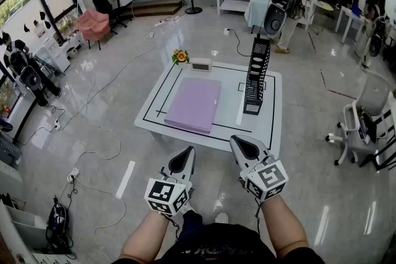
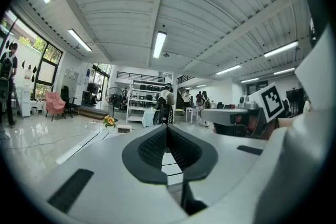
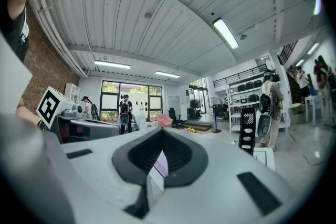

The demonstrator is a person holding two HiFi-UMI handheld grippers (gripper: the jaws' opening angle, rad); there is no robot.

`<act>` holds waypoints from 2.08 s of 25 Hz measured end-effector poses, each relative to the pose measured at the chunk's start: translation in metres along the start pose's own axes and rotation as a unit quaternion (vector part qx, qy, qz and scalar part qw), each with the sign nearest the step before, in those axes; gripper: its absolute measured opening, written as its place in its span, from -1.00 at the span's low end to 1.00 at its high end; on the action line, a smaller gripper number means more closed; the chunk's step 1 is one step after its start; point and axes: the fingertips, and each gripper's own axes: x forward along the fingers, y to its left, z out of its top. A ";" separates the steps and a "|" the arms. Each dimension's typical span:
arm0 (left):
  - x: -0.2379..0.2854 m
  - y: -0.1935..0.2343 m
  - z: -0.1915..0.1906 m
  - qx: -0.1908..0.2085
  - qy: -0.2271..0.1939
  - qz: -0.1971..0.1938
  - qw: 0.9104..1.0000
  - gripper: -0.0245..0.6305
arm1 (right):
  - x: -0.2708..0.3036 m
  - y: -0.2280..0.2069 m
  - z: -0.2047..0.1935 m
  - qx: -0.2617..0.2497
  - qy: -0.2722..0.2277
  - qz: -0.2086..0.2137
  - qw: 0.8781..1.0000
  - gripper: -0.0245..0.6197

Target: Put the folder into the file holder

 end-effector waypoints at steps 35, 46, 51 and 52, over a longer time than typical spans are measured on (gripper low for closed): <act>0.080 0.128 0.010 0.013 0.015 -0.030 0.999 0.16 | 0.114 -0.059 -0.004 0.035 -0.010 -0.070 0.997 -0.14; 0.149 0.245 0.020 -0.007 0.044 -0.104 0.994 0.16 | 0.210 -0.086 -0.001 0.057 0.005 -0.174 0.983 -0.14; 0.170 0.281 0.018 -0.017 0.054 -0.133 0.989 0.17 | 0.235 -0.085 -0.004 0.061 0.012 -0.210 0.976 -0.14; 0.172 0.286 0.017 -0.018 0.056 -0.139 0.989 0.17 | 0.239 -0.085 -0.004 0.060 0.014 -0.216 0.974 -0.14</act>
